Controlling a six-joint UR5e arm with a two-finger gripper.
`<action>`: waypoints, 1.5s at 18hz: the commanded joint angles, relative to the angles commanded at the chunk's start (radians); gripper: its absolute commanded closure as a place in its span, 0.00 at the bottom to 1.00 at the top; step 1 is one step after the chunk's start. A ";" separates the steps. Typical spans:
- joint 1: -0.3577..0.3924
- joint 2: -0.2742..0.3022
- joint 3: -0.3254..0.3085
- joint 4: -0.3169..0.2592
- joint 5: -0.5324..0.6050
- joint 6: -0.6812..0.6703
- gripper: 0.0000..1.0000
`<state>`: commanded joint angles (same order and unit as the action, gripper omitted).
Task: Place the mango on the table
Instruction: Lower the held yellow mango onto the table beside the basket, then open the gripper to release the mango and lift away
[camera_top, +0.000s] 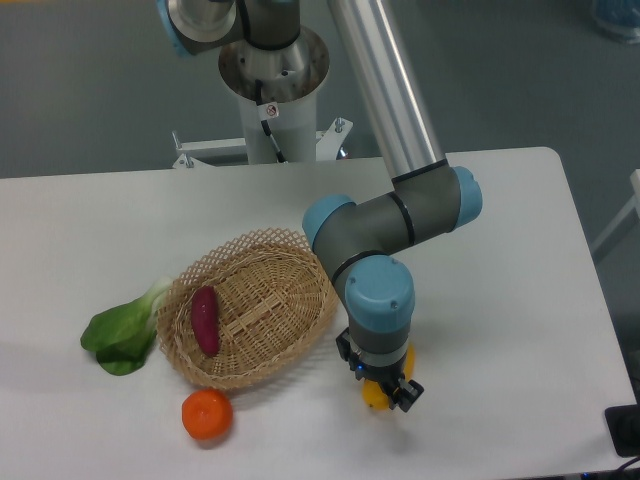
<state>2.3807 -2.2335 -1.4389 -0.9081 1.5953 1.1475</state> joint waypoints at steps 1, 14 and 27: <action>0.000 0.002 0.006 -0.003 0.002 -0.005 0.00; 0.072 0.100 0.037 -0.121 -0.060 0.003 0.00; 0.182 0.161 0.126 -0.434 -0.023 0.225 0.00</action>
<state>2.5632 -2.0724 -1.3131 -1.3422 1.5721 1.3726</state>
